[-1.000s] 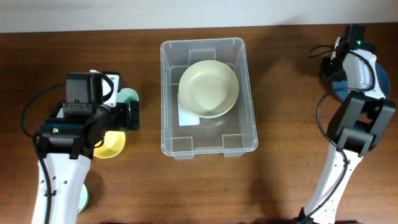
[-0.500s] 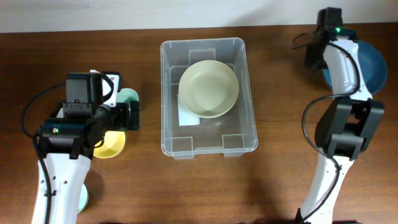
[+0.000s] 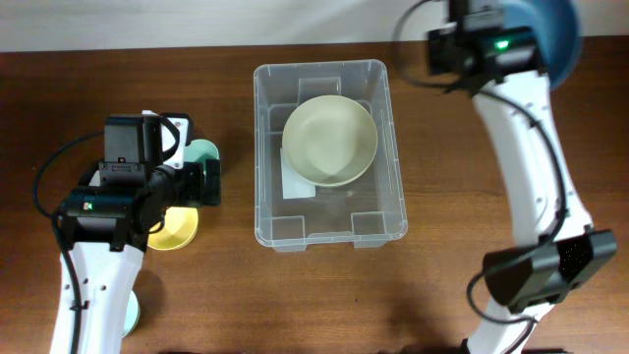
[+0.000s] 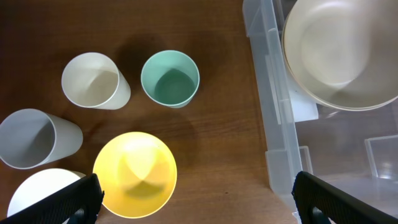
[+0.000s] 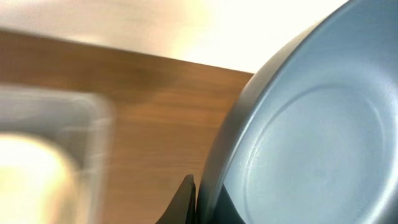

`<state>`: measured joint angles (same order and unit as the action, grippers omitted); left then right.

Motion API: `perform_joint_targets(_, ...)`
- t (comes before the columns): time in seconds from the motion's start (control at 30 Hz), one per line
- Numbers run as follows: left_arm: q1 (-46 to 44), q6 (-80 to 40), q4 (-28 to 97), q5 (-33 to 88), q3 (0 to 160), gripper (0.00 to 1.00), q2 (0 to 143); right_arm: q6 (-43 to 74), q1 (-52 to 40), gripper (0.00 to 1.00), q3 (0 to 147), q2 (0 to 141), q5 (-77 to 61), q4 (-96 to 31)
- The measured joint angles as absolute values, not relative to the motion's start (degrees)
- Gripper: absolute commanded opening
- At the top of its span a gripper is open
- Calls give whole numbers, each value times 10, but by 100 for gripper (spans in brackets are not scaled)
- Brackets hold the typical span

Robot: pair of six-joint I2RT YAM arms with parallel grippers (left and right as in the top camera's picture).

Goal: Pack container
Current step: 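Lift the blue bowl and stack it onto the cream bowls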

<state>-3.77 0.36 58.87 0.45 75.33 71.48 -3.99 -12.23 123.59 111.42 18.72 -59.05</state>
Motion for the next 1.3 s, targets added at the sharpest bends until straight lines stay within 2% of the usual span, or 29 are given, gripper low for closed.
perform_joint_targets(0.2, -38, 4, 589, 4, 753, 100, 715, -81, -238, 4, 1235, 1111, 151, -635)
perform_joint_targets(0.37, -38, 4, 589, 4, 753, 100, 715, -186, -310, 4, 1235, 1111, 71, -693)
perform_joint_targets(0.67, -38, 4, 589, 4, 753, 100, 715, -316, -327, 4, 1214, 1111, -45, -725)
perform_joint_targets(1.07, -38, 4, 589, 4, 753, 100, 715, -360, -327, 4, 1106, 1159, -94, -665)
perform_joint_targets(1.17, -38, 4, 589, 4, 753, 100, 715, -362, -327, 18, 1100, 1162, -94, -658)
perform_joint_targets(1.27, -38, 4, 589, 4, 753, 100, 715, -362, -327, 39, 1100, 1162, -94, -650)
perform_joint_targets(1.3, -38, 4, 589, 4, 753, 100, 715, -363, -327, 42, 1100, 1162, -93, -647)
